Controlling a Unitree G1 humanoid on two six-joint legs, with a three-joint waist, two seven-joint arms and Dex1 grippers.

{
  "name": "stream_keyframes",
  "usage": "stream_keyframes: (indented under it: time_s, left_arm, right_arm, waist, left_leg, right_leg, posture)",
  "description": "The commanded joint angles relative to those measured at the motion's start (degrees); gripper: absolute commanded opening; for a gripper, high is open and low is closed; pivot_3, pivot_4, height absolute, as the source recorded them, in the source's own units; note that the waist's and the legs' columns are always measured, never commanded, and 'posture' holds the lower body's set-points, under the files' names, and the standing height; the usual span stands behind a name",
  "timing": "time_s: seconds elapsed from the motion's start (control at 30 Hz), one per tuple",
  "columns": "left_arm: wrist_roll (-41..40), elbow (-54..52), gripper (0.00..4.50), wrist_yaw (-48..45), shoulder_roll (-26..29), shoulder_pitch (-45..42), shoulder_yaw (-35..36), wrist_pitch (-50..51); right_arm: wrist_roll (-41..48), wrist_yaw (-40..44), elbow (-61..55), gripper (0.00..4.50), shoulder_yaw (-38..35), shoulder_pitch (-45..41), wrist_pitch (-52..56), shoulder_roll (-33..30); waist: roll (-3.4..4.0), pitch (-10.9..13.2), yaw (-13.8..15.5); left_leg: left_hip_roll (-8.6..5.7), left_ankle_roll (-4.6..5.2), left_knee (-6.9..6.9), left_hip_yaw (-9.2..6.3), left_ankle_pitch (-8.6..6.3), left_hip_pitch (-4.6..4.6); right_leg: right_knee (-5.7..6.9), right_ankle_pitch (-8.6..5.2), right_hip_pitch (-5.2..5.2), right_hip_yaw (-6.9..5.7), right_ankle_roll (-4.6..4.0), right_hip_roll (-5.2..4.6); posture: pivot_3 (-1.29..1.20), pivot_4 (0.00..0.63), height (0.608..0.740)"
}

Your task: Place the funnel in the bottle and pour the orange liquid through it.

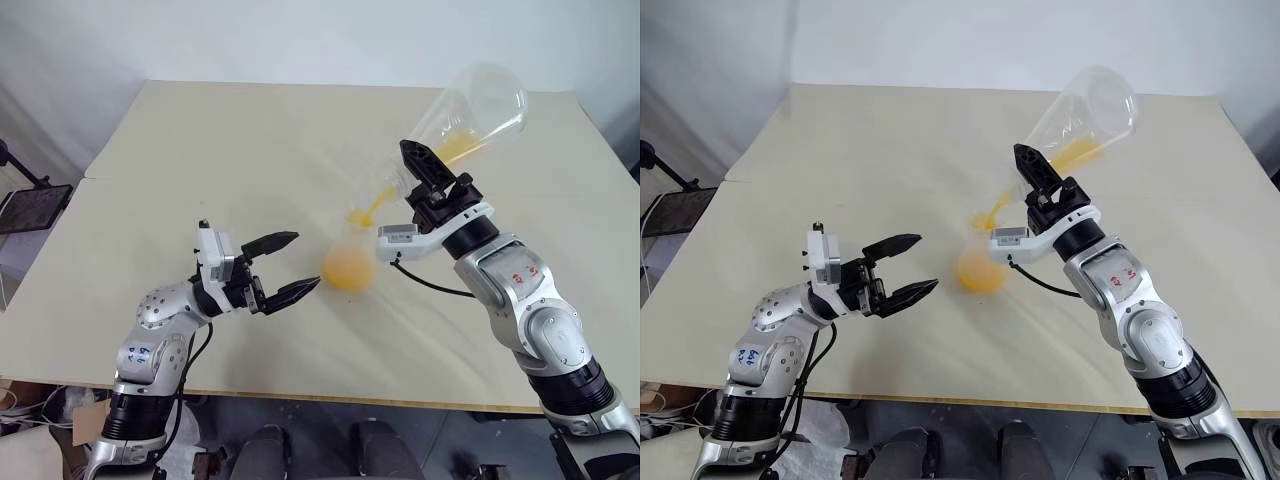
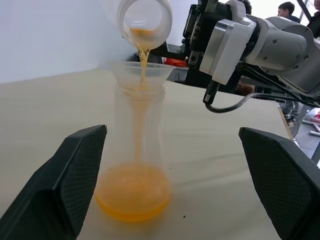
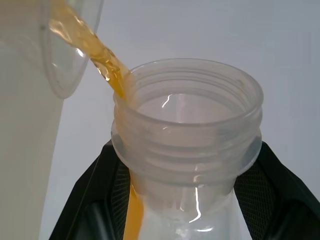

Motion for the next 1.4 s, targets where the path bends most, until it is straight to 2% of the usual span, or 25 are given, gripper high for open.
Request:
stream_keyframes:
  time_s: [0.03, 1.4]
  left_arm:
    - [-0.89, -1.86, 4.50, 0.08, -0.24, -0.61, 0.30, -0.83]
    - [0.18, -1.67, 4.50, 1.72, -2.79, 0.07, -0.50, -1.91]
  right_arm:
    - [-0.52, -1.48, -0.86, 2.44, -1.95, -1.33, -0.52, 0.04]
    - [-0.74, -1.60, -0.87, 2.44, -3.11, -1.91, -2.04, -0.68]
  waist:
    - [0.00, 0.00, 0.00]
    - [0.00, 0.00, -0.03]
  left_leg:
    - [0.00, 0.00, 0.00, 0.00, 0.00, 0.00]
    - [0.00, -0.01, 0.01, 0.01, 0.00, 0.01]
  right_leg:
    - [-0.01, 0.00, 0.00, 0.00, 0.00, 0.00]
    - [0.00, 0.00, 0.00, 0.00, 0.00, 0.00]
  posture:
    - [0.00, 0.150, 0.740]
    - [0.00, 0.150, 0.740]
